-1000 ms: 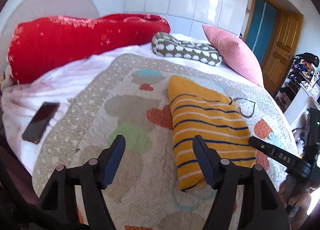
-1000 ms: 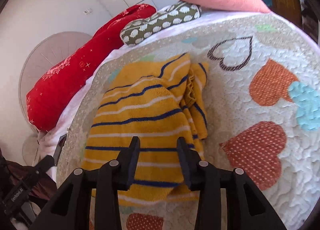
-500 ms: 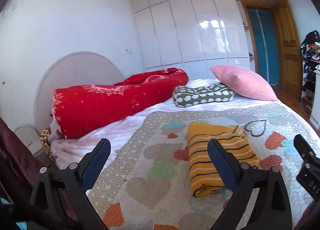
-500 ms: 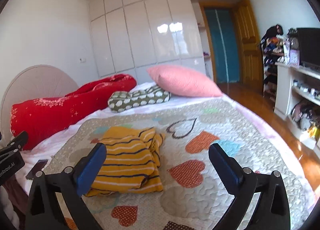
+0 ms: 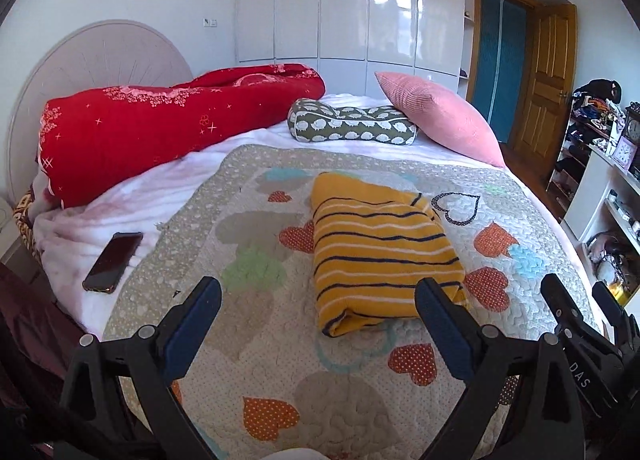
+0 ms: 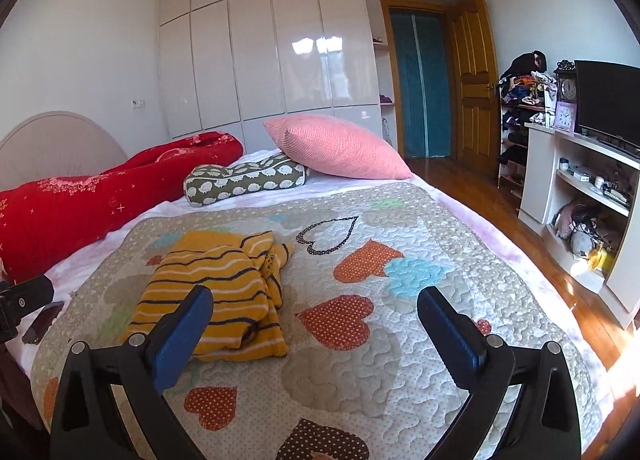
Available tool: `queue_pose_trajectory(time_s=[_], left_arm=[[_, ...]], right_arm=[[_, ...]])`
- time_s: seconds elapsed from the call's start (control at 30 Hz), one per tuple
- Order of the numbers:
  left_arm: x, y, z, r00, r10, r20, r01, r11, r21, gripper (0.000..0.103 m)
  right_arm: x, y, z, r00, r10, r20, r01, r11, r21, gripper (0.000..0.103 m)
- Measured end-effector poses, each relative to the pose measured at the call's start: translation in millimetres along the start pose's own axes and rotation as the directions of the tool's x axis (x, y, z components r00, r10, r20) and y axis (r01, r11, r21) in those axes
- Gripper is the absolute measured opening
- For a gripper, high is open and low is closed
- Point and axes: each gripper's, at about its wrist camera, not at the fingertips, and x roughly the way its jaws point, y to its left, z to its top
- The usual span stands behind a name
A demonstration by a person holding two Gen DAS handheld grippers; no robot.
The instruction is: Fold small clothes
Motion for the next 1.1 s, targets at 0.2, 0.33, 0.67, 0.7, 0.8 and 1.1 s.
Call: queue_pose_trajectory(time_s=[0.2,0.33,0.67,0.7,0.8,1.1], left_arm=[[9.0,-3.5,-7.3,0.999,-0.021,-0.042,0.022,1.0,0.017,0.097],[17.7,-5.1,-11.6,0.995,-0.047,-0.083,0.049,0.999,0.021,0.097],[75.4,12.4,-45.4,0.97,0.015,-0.243,-0.013,1.0,0.01,0.097],[81.8,16.3,-50.2,0.966,0.036,-0.255,-0.034,0.999,0.016,0.097],[102.9,24.5,-64.9,0.95,0.077,-0.302,-0.069,0.997,0.036,0.097],[136.9,38.0,-90.4,0.924,0.043,-0.381,-0.057,0.998,-0.025,0.099]], right_arm=[[6.6,17.8,-9.6,0.999,0.023,-0.032,-0.025,0.998,-0.064,0.103],[8.8,29.6,-16.1,0.998,0.034,-0.044,-0.038,0.994,-0.105,0.103],[42.6,32.6,-44.5,0.974,0.028,-0.224,-0.051,0.994,-0.097,0.103],[46.5,32.0,-48.5,0.97,0.019,-0.242,-0.044,0.994,-0.098,0.103],[54.6,33.5,-59.7,0.96,-0.009,-0.28,-0.025,0.993,-0.118,0.103],[67.7,41.1,-75.7,0.942,-0.034,-0.334,-0.023,0.986,-0.163,0.103]])
